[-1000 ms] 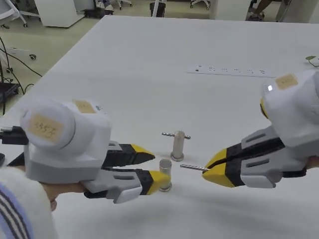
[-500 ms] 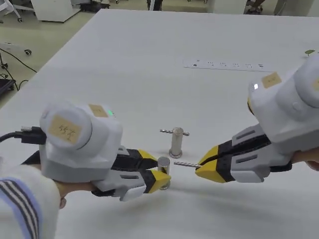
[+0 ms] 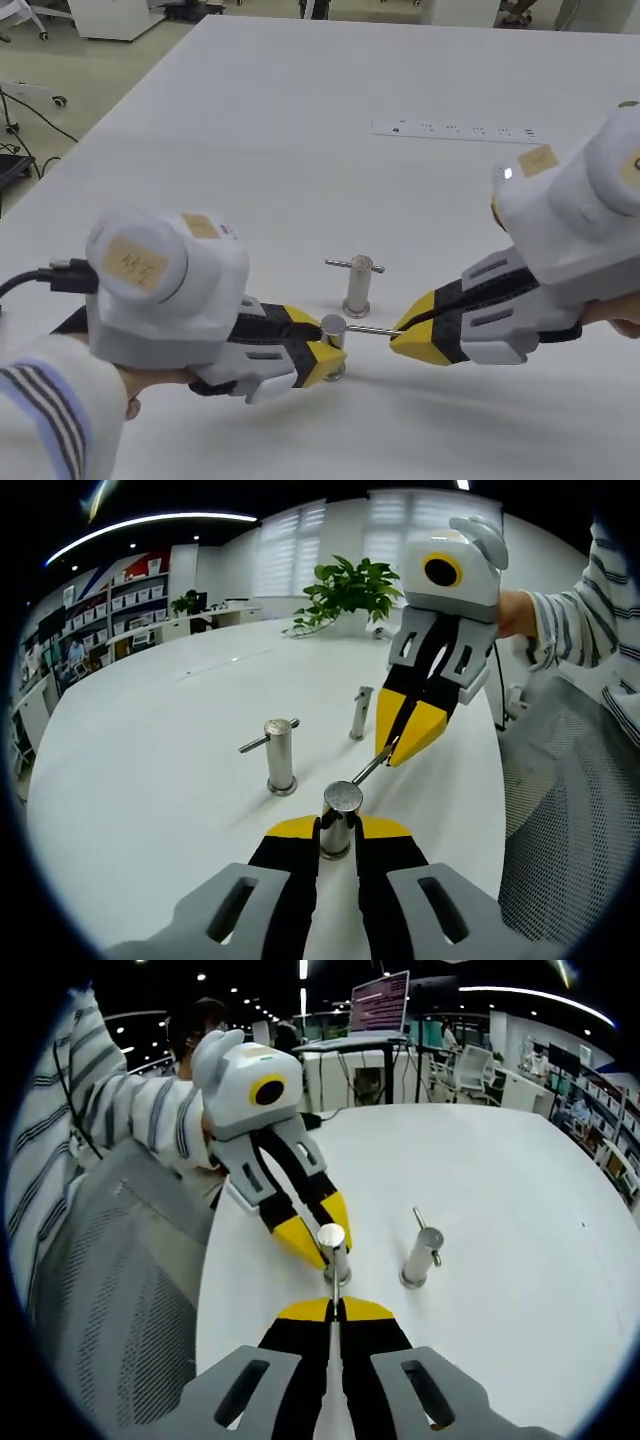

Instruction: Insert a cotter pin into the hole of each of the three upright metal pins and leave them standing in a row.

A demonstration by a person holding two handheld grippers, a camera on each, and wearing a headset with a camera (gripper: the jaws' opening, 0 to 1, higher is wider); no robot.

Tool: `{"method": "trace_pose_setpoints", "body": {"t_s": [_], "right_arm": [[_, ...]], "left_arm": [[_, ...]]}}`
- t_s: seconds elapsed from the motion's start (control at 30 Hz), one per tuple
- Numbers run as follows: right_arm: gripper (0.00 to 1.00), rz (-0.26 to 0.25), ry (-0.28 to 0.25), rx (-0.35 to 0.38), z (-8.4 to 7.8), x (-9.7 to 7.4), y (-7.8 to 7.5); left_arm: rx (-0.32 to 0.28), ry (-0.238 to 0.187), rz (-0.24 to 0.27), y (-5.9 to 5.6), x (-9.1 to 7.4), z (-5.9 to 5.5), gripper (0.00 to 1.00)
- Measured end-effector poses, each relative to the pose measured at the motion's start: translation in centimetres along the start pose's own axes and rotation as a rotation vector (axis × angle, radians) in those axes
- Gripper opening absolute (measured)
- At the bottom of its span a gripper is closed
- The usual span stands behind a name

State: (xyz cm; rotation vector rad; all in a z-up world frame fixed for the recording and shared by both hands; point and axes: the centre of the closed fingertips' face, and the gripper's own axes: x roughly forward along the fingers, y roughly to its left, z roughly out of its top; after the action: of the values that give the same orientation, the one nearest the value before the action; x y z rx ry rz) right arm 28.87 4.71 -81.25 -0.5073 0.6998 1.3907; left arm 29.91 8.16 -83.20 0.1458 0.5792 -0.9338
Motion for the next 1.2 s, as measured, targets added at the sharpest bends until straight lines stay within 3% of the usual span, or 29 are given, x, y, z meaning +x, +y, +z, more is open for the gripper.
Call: {"method": "trace_pose_setpoints", "body": {"t_s": [0.23, 0.63, 1.2], "right_arm": [[0.04, 0.007, 0.006, -0.007, 0.06, 0.37, -0.07], [0.04, 0.038, 0.071, -0.105, 0.1, 0.49, -0.24], [0.04, 0.049, 0.081, -0.154, 0.31, 0.36, -0.49]], "left_arm": [[-0.011, -0.015, -0.005, 0.09, -0.01, 0.05, 0.12], [-0.015, -0.025, -0.009, 0.16, 0.07, 0.03, 0.12], [-0.014, -0.032, -0.012, 0.21, 0.23, -0.17, 0.12]]}}
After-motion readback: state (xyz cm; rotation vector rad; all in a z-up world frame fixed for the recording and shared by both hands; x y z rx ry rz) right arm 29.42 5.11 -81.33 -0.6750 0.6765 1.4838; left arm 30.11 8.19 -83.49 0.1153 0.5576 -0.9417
